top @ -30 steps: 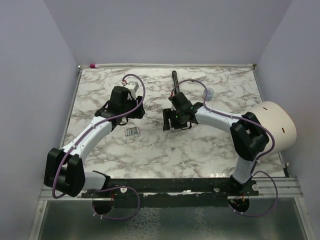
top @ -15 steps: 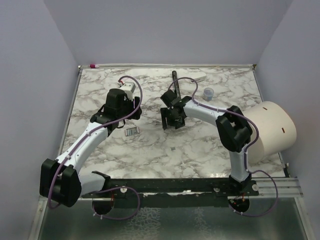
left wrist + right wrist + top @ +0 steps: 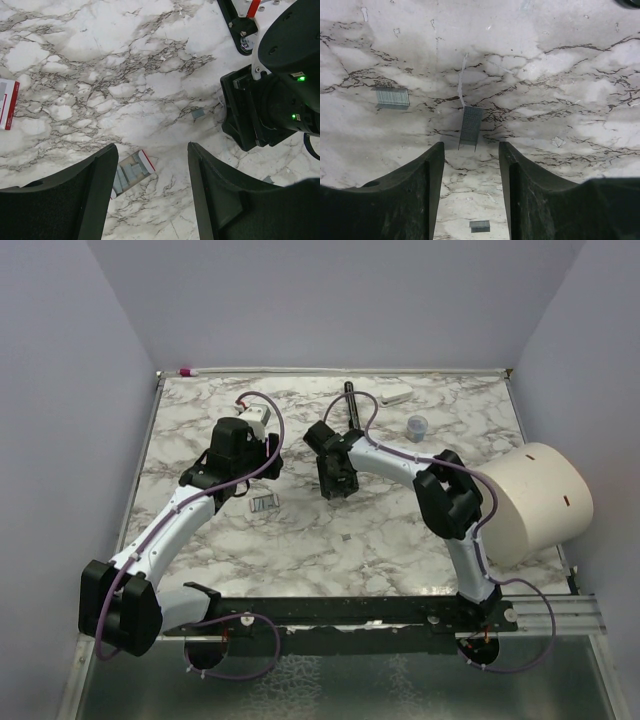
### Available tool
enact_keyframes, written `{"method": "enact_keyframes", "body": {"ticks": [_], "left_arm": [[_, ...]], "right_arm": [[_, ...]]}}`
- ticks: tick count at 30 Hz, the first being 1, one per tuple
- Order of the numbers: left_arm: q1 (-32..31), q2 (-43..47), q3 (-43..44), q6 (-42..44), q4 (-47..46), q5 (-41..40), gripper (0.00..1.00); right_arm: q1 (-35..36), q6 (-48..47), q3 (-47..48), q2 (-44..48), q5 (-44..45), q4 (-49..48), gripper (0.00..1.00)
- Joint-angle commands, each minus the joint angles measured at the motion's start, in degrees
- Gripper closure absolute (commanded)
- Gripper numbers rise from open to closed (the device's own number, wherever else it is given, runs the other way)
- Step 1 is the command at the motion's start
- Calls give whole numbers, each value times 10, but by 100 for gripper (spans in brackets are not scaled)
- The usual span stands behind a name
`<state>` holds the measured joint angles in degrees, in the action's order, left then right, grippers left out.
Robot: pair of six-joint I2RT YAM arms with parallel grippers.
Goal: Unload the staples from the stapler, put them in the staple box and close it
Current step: Pick up the staple from the center of the board.
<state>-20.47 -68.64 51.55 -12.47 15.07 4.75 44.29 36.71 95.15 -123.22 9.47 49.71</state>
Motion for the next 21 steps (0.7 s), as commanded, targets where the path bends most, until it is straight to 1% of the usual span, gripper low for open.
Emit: {"method": "enact_keyframes", "body": {"ticks": [1, 3, 4, 5, 9, 11, 13, 19, 21], "left_arm": [[2, 17, 5, 4, -2, 9, 39], [1, 18, 5, 3, -2, 10, 39], [1, 18, 5, 3, -2, 10, 39], [1, 18, 4, 4, -2, 10, 39], [2, 19, 4, 4, -3, 10, 39], [2, 19, 4, 4, -3, 11, 39], [2, 19, 4, 4, -3, 13, 39], [1, 21, 3, 4, -4, 14, 39], [1, 22, 2, 4, -4, 14, 39]], "right_arm": [[4, 15, 24, -24, 54, 37, 54], [4, 15, 30, -27, 53, 37, 55], [4, 16, 32, -28, 50, 37, 58], [5, 16, 31, -27, 49, 36, 59], [5, 18, 25, -21, 48, 32, 61], [4, 18, 20, -19, 48, 26, 65], [4, 18, 19, -20, 46, 25, 66], [4, 14, 9, -17, 32, 7, 73], [4, 12, 9, -18, 29, 4, 73]]}}
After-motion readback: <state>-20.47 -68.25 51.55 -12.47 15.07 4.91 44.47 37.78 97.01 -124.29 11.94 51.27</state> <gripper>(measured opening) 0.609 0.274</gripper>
